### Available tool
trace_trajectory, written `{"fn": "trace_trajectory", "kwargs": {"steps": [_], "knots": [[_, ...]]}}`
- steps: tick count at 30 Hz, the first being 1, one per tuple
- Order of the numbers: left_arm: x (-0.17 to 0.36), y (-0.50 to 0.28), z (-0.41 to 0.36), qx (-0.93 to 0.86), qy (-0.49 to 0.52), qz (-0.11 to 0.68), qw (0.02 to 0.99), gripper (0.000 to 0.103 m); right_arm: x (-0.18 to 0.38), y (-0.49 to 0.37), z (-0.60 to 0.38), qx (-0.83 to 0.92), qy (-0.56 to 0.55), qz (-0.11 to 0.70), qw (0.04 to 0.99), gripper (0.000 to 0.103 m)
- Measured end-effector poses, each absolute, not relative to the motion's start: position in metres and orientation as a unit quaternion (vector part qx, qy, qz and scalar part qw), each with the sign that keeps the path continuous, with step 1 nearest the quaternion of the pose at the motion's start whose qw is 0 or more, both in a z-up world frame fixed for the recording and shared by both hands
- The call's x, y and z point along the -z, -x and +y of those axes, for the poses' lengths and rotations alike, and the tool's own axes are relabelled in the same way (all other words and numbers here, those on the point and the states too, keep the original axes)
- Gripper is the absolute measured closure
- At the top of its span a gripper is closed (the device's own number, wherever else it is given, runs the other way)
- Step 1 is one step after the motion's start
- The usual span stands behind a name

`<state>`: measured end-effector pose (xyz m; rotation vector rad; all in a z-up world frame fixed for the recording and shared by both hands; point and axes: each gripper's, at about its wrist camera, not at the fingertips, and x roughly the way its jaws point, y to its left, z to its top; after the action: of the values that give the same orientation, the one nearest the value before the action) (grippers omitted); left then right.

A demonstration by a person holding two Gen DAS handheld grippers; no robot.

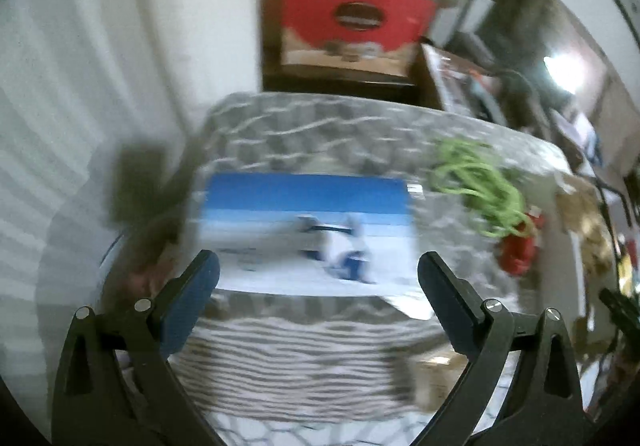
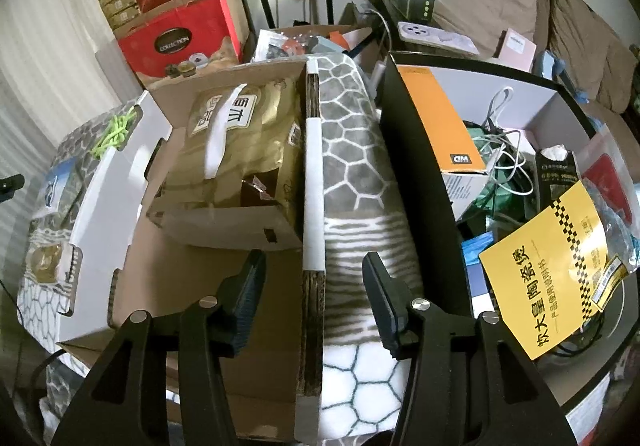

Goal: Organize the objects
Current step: 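Move the left tool back over the table toward the small gold packet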

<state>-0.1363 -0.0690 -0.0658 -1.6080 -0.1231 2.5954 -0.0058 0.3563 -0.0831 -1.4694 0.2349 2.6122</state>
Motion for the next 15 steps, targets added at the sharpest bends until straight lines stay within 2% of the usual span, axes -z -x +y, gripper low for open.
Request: {"fn": "trace_trajectory", "kwargs": {"steps": [8, 10, 12, 15], "knots": [[0.099, 0.155, -0.130, -0.837, 0.541, -0.085, 0.003, 0.004, 0.089, 0.007, 0.350, -0.862, 0.497, 0.076, 0.062, 0.054], [0.107, 0.159, -0.136, -0.831, 0.548, -0.092, 0.002, 0.004, 0.091, 0.008, 0.348, -0.860, 0.501, 0.073, 0.062, 0.061], [0.113, 0.162, -0.139, -0.828, 0.552, -0.092, -0.001, 0.004, 0.094, 0.008, 0.346, -0.858, 0.506, 0.070, 0.061, 0.076], [0.122, 0.169, -0.142, -0.821, 0.561, -0.103, 0.005, 0.004, 0.097, 0.009, 0.345, -0.855, 0.511, 0.057, 0.072, 0.085]]}}
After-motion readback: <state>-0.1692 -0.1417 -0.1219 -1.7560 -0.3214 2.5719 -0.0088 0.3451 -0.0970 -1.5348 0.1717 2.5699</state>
